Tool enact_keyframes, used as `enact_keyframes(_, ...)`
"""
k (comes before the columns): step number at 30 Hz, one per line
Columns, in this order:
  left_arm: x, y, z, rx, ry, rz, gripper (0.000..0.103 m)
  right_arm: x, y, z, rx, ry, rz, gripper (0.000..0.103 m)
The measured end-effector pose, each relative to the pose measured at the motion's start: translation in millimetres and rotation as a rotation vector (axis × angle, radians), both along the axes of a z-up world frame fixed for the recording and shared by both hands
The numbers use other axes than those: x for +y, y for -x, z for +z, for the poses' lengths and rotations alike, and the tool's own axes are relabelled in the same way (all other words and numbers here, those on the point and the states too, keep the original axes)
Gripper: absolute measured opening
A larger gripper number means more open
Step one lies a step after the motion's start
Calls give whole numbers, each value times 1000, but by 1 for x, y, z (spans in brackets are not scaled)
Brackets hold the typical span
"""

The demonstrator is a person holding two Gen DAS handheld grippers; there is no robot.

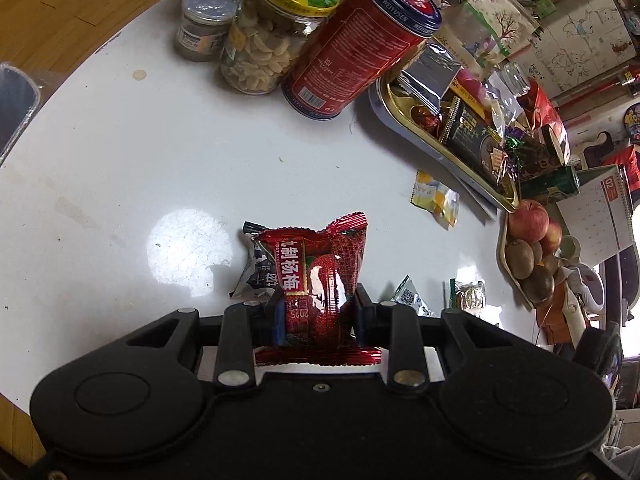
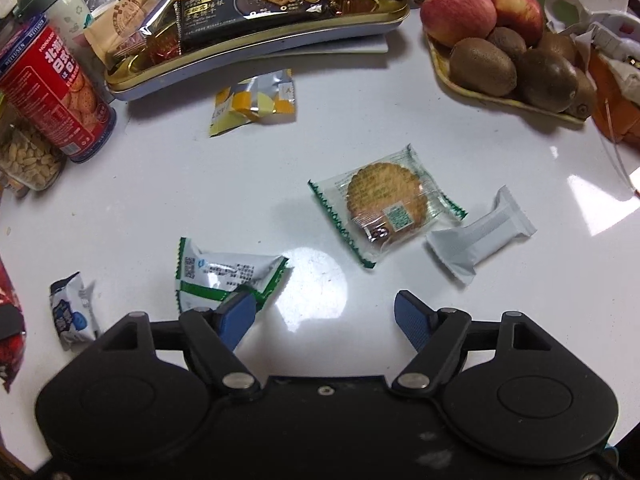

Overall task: Organize snacks
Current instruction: 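Grasp the green-and-white wrapped candy with the right gripper while the left holds the red bag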

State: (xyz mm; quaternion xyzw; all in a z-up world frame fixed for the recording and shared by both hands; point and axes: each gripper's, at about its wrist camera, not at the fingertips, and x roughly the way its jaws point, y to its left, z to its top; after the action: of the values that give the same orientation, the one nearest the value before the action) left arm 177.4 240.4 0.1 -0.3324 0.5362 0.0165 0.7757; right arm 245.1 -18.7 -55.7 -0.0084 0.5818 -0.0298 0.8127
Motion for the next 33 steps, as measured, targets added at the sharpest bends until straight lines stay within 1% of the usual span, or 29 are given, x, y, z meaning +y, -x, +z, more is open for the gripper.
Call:
enact_keyframes(1,0,0,1,-1,4,-1,39,2,-1,0,4,29,-5,82)
enact_keyframes(3,2,-1,1,-6,16,5,39,4,-3,0,4,54,-10,82)
enact_keyframes(5,5,-2,2,-6,27,19,39,11,-5,1,11,74,11,82)
enact_keyframes(6,7,-2,3,-7,34,25,39,13,-7,1,23,55,9,82)
enact_keyframes(8,9,-2,6,-18,46,28,39,15,-9,5,31,-27,-9,82)
enact_keyframes(10,11,-2,8,-25,54,32,39,21,-11,9,39,-113,6,81)
enact_keyframes(12,15,-1,9,-27,65,38,39,27,-12,12,37,-159,5,82)
enact_keyframes(16,23,-1,9,-20,89,61,39,38,-11,17,28,-274,62,82)
enact_keyframes(18,27,0,10,-23,97,76,39,47,-11,23,3,-307,116,82)
enact_keyframes(19,30,0,10,-25,99,83,39,53,-12,24,-10,-312,156,82)
enact_keyframes(22,35,2,11,-28,97,100,39,73,-16,24,-34,-268,267,82)
enact_keyframes(24,39,2,10,-24,98,109,39,83,-19,19,-21,-264,318,80)
enact_keyframes(26,42,2,10,-18,94,112,39,88,-22,13,-9,-275,346,76)
enact_keyframes(30,45,0,10,-17,85,114,40,102,-26,-1,-10,-218,432,76)
enact_keyframes(33,46,-1,11,-21,76,115,40,105,-30,-8,8,-215,453,76)
